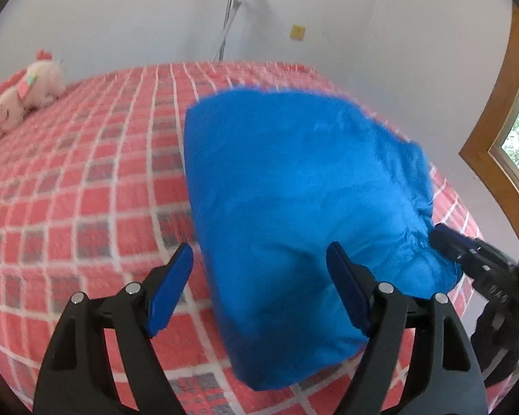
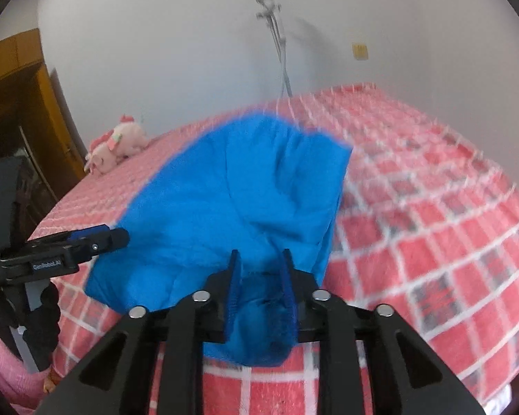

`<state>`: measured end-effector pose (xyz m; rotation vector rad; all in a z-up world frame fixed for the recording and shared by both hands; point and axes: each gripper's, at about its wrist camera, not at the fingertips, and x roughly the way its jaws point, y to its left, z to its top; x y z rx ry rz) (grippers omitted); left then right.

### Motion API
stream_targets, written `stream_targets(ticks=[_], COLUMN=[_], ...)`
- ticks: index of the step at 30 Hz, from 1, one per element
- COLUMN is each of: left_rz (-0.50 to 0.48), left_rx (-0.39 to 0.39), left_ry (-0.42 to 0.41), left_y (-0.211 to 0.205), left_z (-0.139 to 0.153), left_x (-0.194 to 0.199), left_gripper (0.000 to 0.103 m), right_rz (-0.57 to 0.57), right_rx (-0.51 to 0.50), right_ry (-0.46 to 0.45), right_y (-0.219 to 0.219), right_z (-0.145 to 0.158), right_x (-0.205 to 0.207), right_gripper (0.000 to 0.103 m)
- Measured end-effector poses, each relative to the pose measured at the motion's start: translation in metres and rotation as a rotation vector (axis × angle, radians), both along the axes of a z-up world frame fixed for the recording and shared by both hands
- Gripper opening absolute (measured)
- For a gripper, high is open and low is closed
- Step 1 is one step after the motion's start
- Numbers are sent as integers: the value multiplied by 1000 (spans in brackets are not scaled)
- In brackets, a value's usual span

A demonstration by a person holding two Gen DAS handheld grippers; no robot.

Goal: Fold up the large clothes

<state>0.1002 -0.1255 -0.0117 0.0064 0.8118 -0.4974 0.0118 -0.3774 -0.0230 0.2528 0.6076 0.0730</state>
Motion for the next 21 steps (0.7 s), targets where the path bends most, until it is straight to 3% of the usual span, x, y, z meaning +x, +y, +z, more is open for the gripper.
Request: stream_targets(ticks=[4, 8, 13, 17, 21], left_rz=[29, 64, 87, 70, 56], left_rx=[-28, -16, 15, 10, 91], left_ry=[-31, -33, 24, 106, 101], left_y=[1, -21, -44, -48, -58], left_z=[28, 34, 11, -8, -16], left_x=[22, 52, 83, 103, 106], left_gripper=[78, 78, 78, 79, 79], right_rz=[-3, -13, -106, -94, -88], right_rx=[-9, -24, -97, -45, -9], right_ry=[-25, 23, 100, 160, 178], right_y=[6, 19, 16, -1, -7], right_z=[36, 44, 23, -9, -28], right_x=[32, 83, 128, 144, 148], right_gripper=[29, 36, 36, 36, 36])
